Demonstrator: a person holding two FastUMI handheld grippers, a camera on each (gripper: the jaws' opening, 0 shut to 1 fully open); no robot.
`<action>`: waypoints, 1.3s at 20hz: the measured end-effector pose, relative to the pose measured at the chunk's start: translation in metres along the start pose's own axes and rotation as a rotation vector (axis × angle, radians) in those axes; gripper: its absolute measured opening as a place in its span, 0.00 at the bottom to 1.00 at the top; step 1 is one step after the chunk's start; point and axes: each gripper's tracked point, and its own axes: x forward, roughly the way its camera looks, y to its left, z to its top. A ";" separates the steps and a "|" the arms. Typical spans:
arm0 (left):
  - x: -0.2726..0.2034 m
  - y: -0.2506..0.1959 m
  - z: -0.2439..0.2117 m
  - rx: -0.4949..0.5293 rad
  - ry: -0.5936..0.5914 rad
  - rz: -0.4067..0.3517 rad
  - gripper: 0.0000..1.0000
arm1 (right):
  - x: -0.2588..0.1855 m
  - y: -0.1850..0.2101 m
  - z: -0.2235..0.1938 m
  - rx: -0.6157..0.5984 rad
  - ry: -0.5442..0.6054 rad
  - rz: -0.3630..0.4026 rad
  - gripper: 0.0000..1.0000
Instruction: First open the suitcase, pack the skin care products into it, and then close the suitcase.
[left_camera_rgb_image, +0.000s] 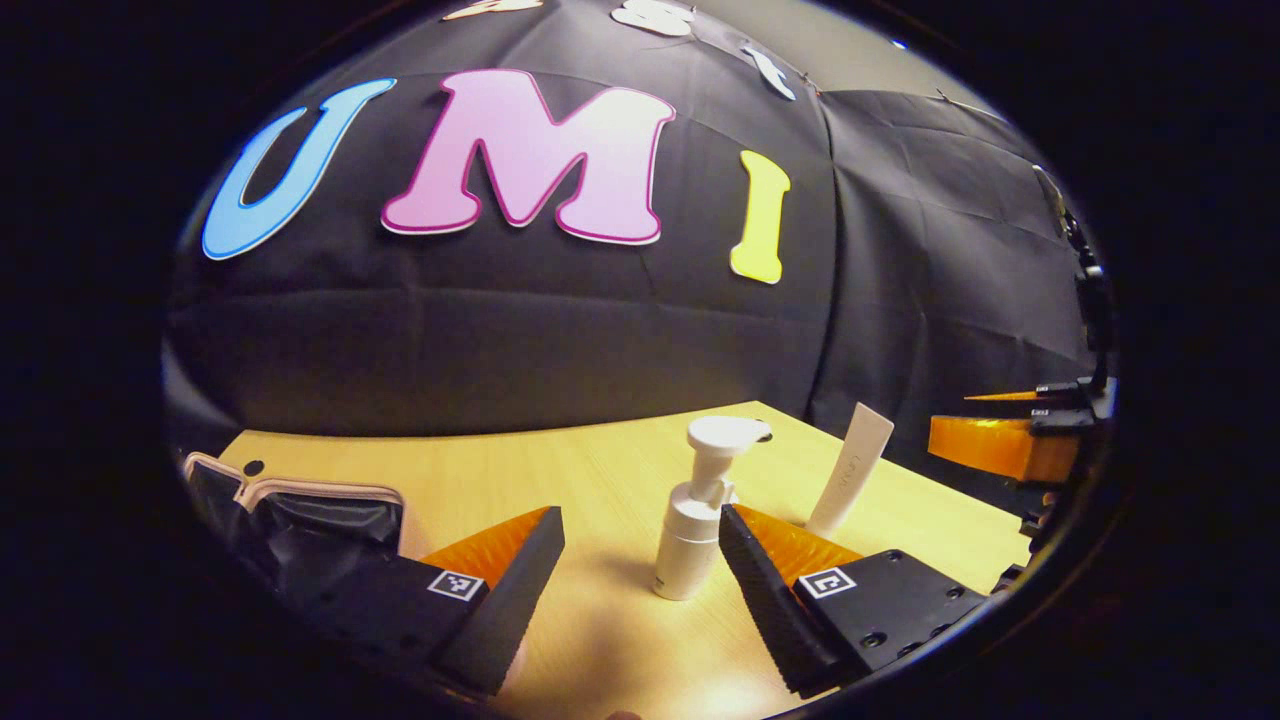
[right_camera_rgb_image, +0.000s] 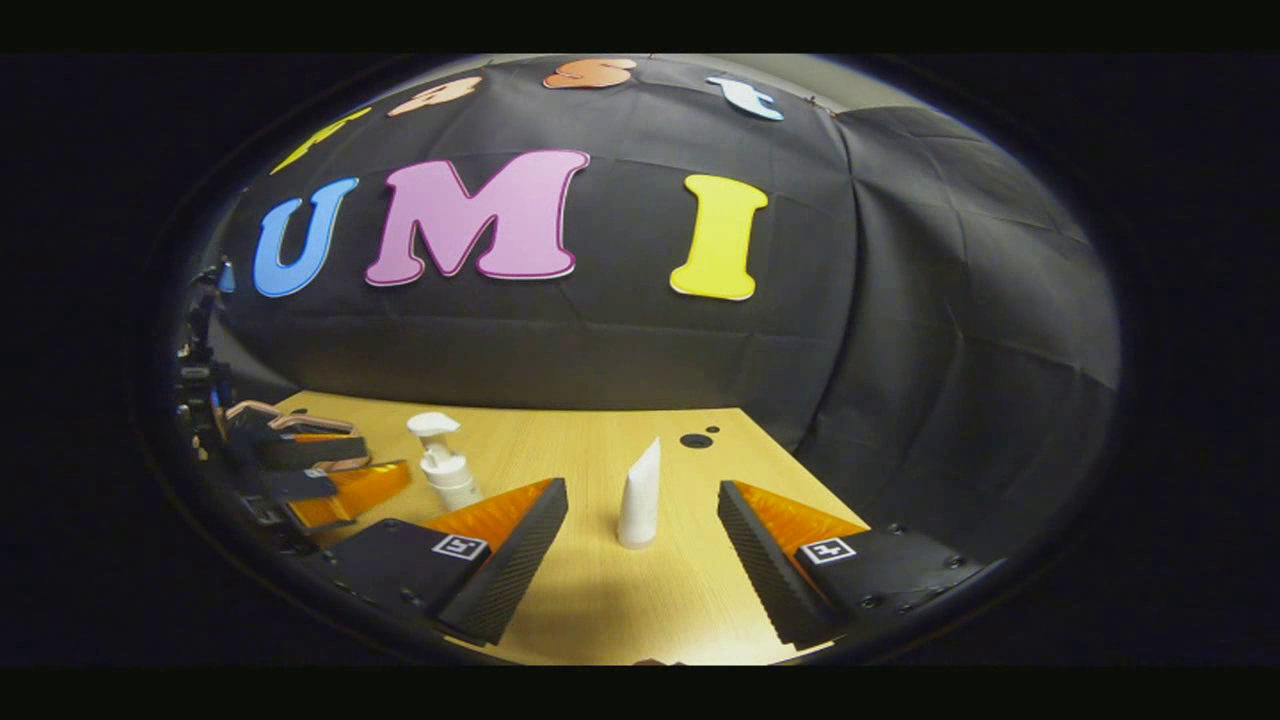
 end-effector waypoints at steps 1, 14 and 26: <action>0.015 -0.005 -0.007 0.000 0.008 -0.009 0.98 | 0.000 -0.001 -0.006 -0.004 0.011 0.008 0.97; 0.113 -0.027 -0.041 0.075 0.055 -0.056 0.70 | 0.070 -0.001 -0.062 0.061 0.083 -0.011 0.97; 0.028 0.003 -0.020 0.017 0.079 0.012 0.65 | 0.152 0.002 -0.091 0.058 0.119 -0.074 0.97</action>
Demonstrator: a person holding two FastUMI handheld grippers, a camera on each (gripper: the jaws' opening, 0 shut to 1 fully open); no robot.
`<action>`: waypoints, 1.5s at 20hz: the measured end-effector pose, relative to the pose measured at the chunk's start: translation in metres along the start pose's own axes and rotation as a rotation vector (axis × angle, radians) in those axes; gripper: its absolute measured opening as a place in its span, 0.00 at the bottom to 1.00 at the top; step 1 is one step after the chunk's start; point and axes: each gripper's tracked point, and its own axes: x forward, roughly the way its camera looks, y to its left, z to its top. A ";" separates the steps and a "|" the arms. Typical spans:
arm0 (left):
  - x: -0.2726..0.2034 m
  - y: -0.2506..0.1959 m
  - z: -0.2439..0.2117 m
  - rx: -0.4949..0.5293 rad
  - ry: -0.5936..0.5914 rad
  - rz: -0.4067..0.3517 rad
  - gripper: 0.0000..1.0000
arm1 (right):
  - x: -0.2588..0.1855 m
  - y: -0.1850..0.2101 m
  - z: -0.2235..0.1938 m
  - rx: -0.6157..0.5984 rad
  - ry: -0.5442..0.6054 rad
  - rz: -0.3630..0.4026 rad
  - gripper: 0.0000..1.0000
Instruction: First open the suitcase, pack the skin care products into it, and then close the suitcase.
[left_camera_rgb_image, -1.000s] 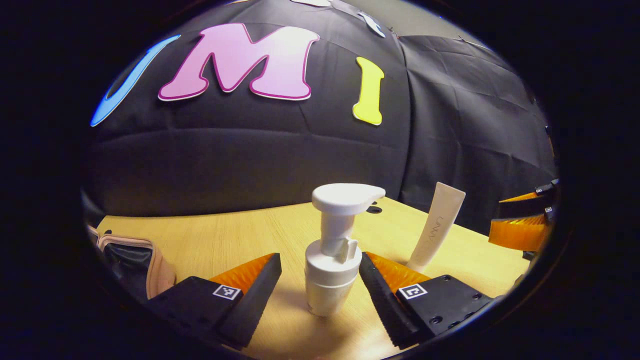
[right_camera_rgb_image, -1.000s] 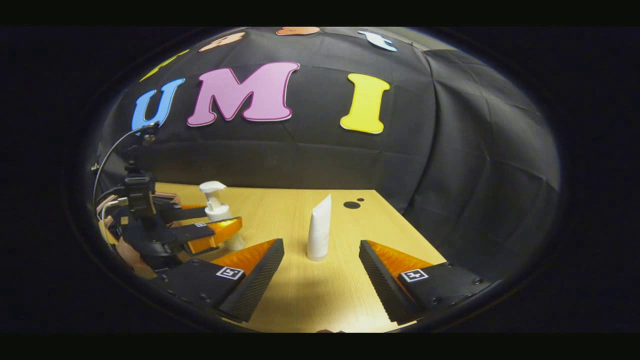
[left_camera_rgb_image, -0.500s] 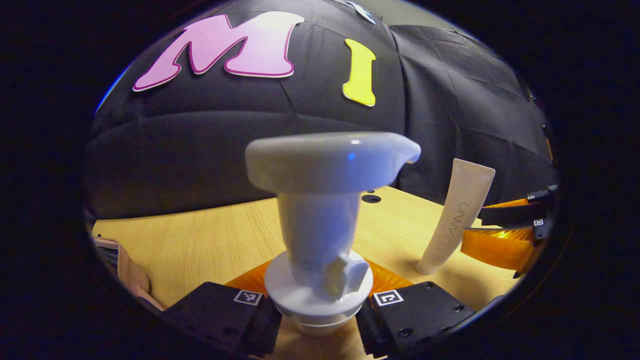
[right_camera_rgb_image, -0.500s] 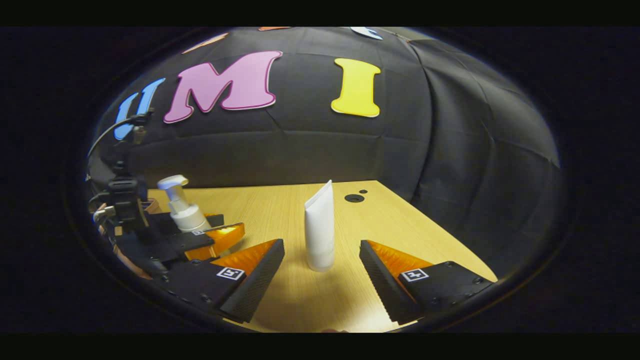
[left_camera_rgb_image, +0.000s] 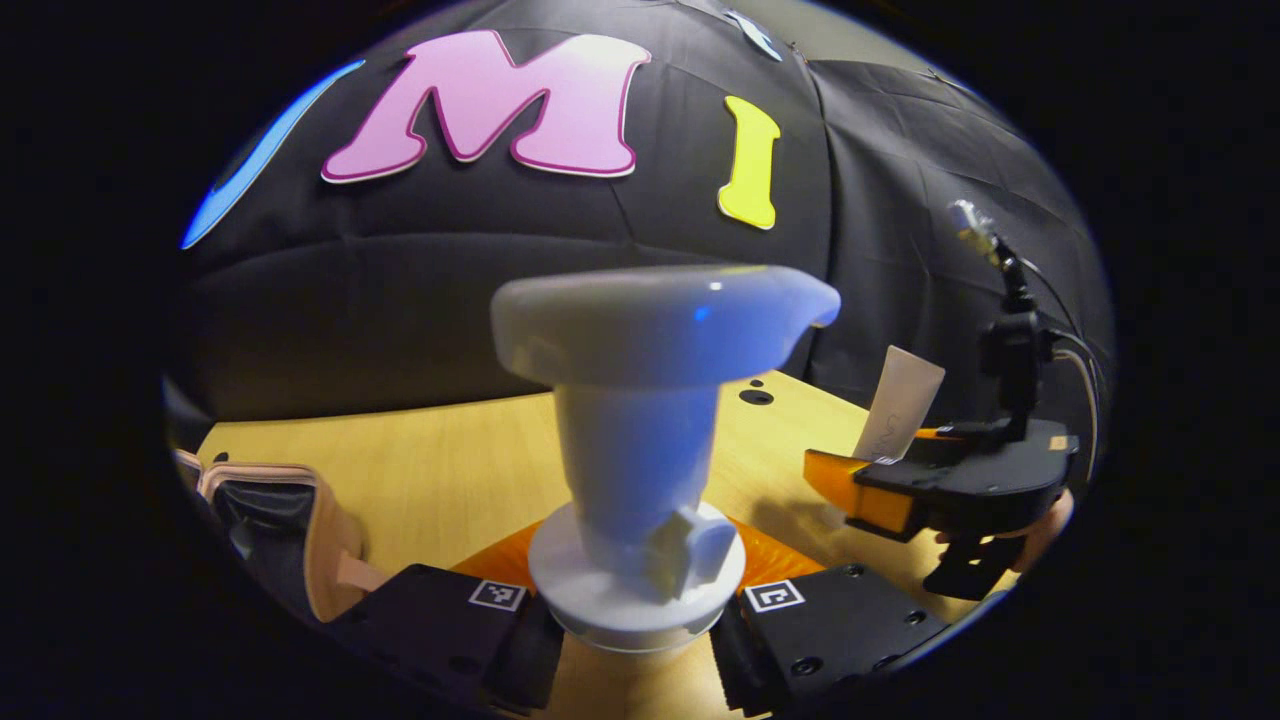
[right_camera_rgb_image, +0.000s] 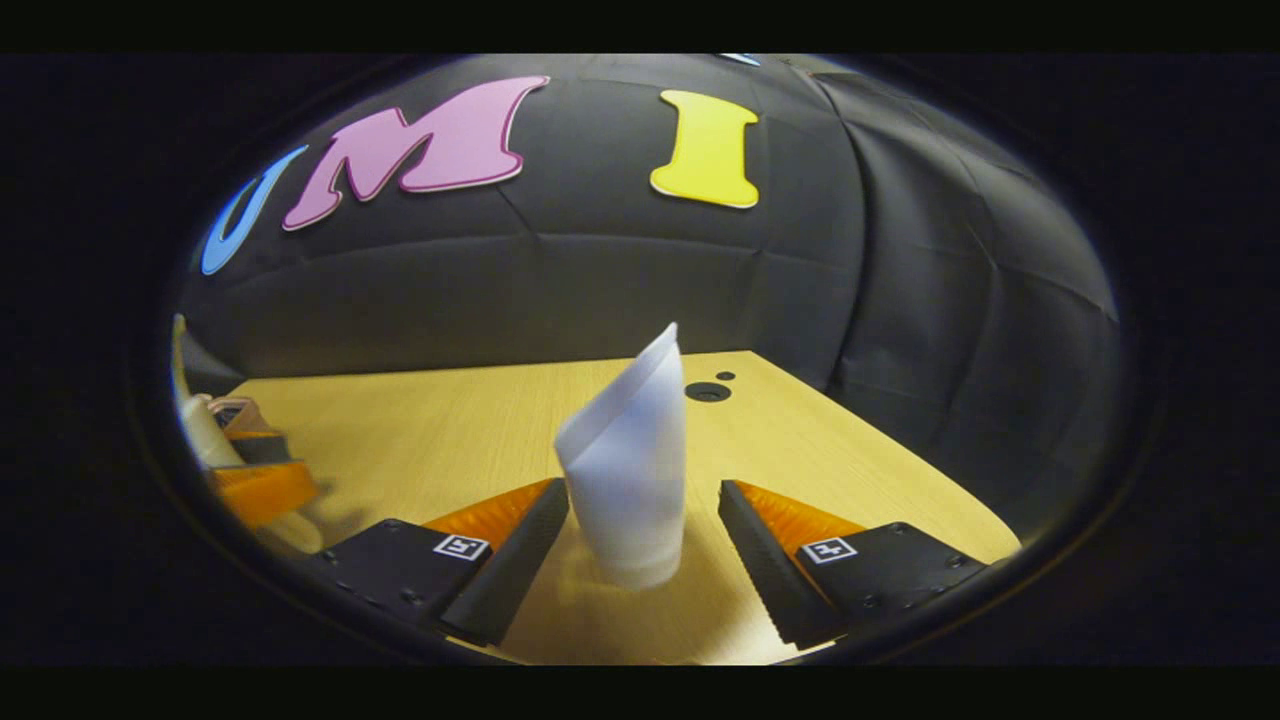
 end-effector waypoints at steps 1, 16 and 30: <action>-0.008 0.002 0.001 -0.005 -0.002 0.010 0.64 | 0.003 0.001 -0.004 -0.015 0.006 -0.007 0.97; -0.111 0.063 0.014 -0.133 -0.039 0.131 0.64 | -0.030 0.041 0.012 -0.103 -0.021 0.097 0.34; -0.221 0.234 -0.031 -0.202 0.286 0.230 0.64 | -0.199 0.228 0.095 -0.146 -0.175 0.408 0.39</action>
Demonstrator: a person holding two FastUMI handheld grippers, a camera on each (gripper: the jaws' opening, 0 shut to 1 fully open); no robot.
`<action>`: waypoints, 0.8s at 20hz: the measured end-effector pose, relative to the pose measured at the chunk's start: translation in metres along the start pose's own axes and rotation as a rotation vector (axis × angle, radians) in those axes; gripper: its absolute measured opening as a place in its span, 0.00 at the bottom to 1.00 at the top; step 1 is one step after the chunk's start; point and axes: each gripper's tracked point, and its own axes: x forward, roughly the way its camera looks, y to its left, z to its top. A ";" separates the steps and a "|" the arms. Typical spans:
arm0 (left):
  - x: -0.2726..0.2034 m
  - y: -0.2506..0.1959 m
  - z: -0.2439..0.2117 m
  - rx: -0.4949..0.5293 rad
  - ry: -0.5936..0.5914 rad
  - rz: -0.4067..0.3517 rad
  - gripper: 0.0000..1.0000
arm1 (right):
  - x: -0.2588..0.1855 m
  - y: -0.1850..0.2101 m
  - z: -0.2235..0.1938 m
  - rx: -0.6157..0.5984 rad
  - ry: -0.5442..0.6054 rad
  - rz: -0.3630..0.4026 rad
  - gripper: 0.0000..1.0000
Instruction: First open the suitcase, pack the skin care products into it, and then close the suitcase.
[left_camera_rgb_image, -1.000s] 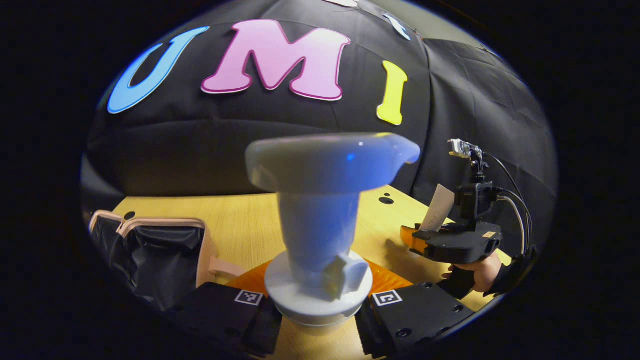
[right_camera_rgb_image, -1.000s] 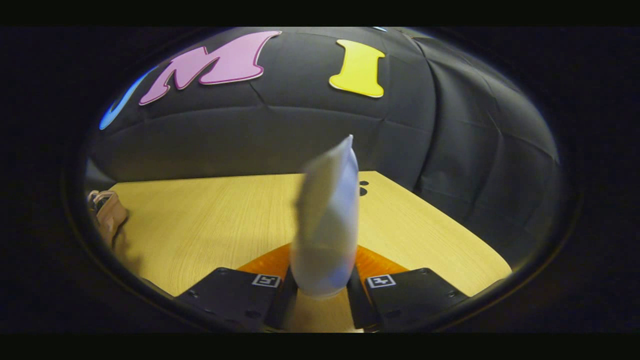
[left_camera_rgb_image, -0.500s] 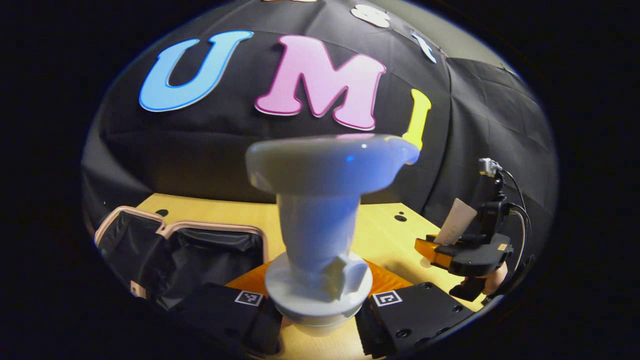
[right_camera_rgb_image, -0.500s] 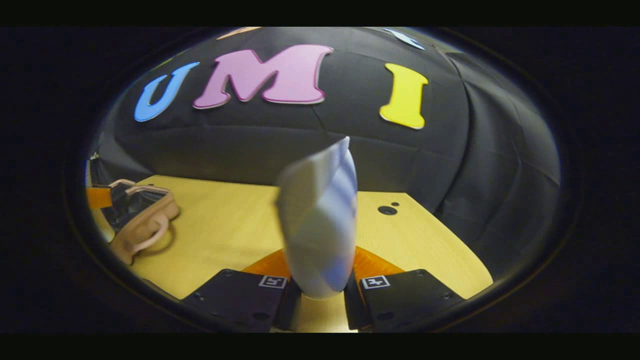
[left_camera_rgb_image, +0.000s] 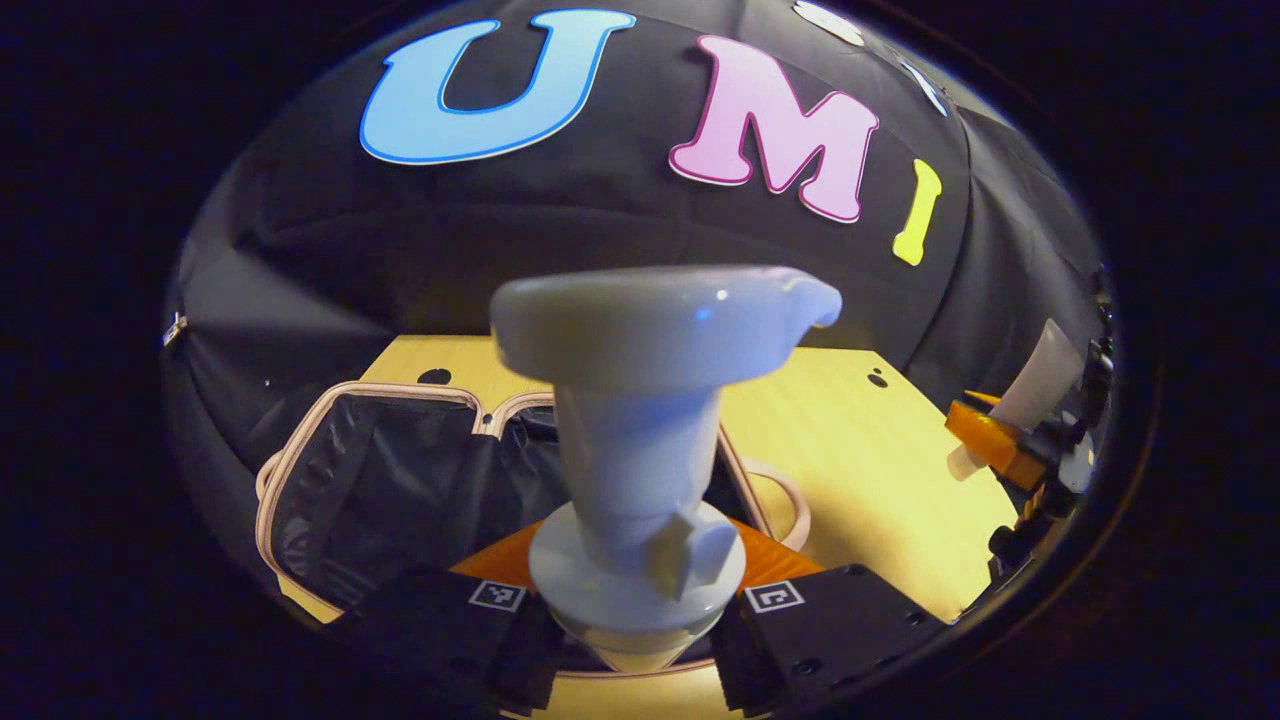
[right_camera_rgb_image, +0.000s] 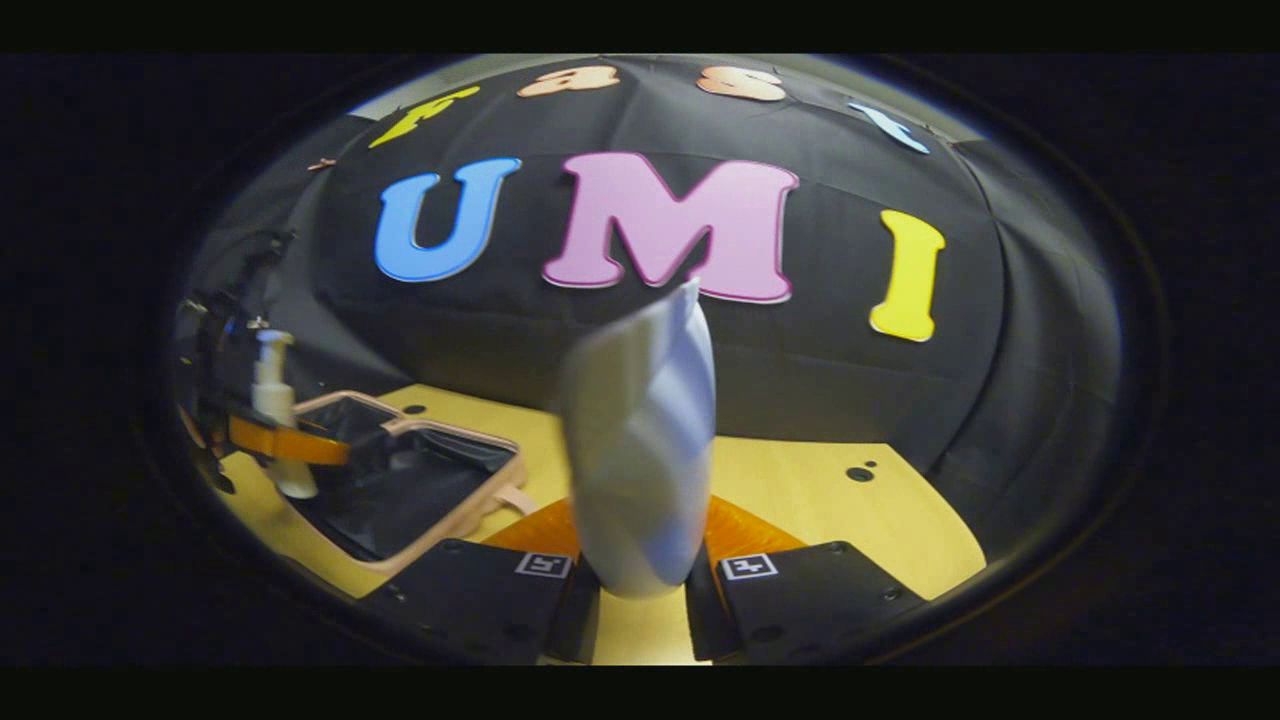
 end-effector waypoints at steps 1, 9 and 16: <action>0.009 0.005 -0.008 0.009 0.056 0.001 0.64 | 0.000 0.016 0.007 0.021 0.000 0.027 0.39; 0.063 0.033 -0.061 -0.007 0.393 0.061 0.68 | 0.010 0.101 0.042 0.060 -0.015 0.196 0.39; 0.088 0.045 -0.081 -0.064 0.556 0.140 0.65 | 0.020 0.108 0.029 0.091 0.055 0.216 0.39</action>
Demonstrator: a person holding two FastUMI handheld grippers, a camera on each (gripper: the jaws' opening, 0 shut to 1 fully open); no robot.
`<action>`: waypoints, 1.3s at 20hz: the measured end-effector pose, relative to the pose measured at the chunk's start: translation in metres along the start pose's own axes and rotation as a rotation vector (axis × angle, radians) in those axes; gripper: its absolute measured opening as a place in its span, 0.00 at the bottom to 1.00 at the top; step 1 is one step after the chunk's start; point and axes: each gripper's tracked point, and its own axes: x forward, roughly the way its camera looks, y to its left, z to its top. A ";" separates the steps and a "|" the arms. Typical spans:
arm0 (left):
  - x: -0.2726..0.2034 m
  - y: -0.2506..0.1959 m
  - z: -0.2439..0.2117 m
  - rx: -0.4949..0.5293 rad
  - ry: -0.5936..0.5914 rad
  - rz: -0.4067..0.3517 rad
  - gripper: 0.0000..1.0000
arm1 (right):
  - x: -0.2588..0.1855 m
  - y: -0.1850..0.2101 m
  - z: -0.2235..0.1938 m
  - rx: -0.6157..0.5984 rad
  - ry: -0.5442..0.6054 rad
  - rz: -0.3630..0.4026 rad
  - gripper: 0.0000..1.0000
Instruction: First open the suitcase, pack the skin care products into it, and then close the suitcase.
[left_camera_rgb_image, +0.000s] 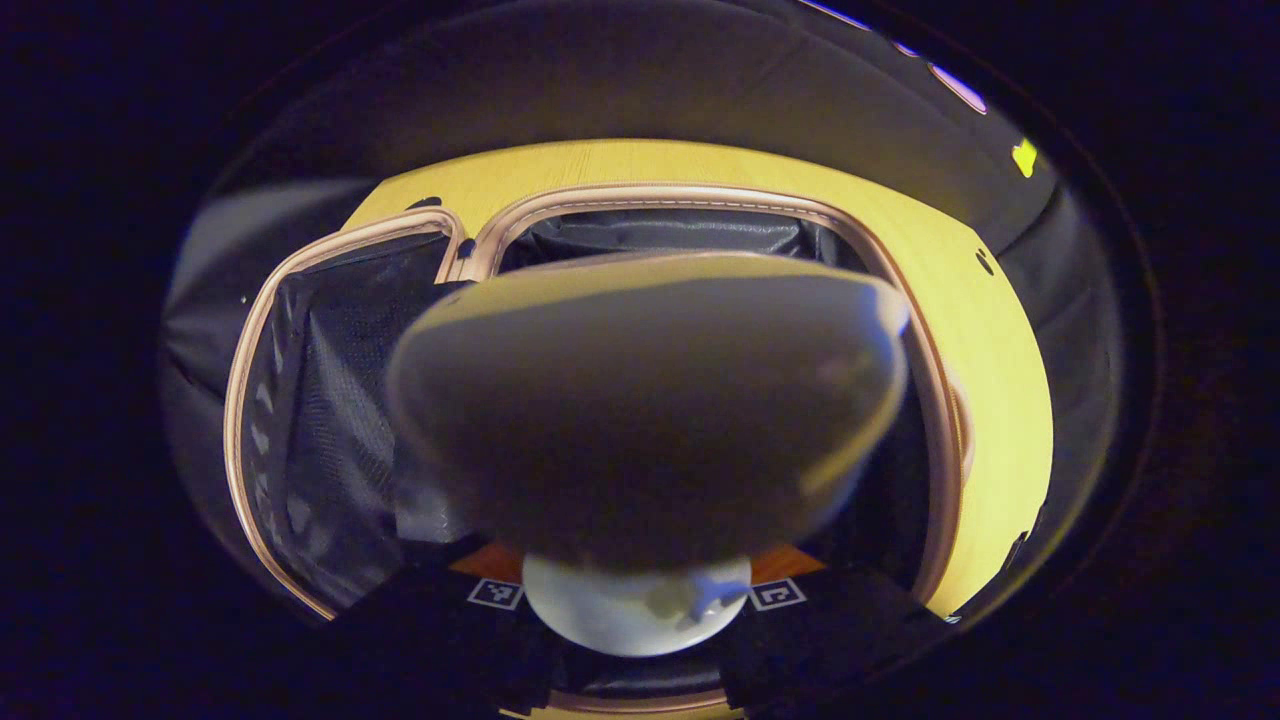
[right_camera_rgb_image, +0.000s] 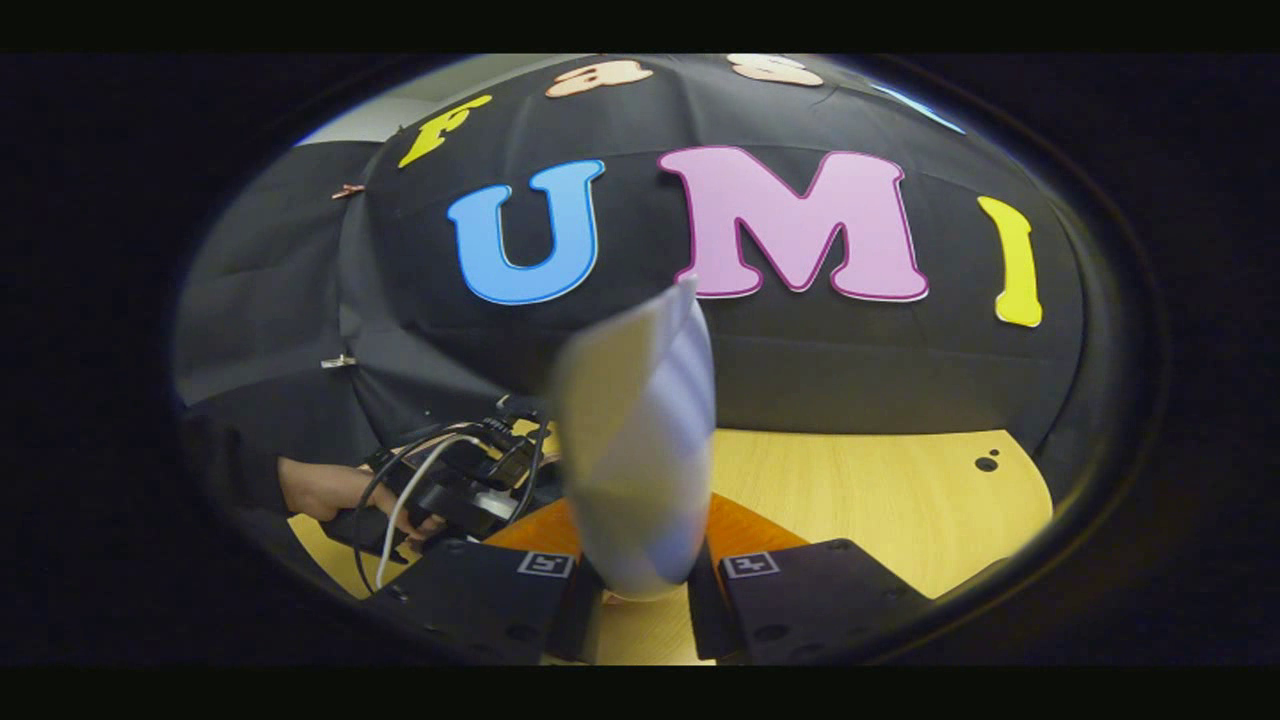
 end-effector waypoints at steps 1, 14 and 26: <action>0.003 0.001 0.002 -0.003 0.002 0.014 0.65 | 0.001 0.000 -0.006 0.011 0.017 0.000 0.39; -0.131 0.038 0.003 -0.093 -0.418 0.060 0.67 | 0.044 0.034 -0.038 -0.012 0.148 0.037 0.39; -0.236 0.034 -0.094 -0.251 -0.583 -0.005 0.66 | 0.096 0.075 -0.188 0.167 0.643 -0.079 0.39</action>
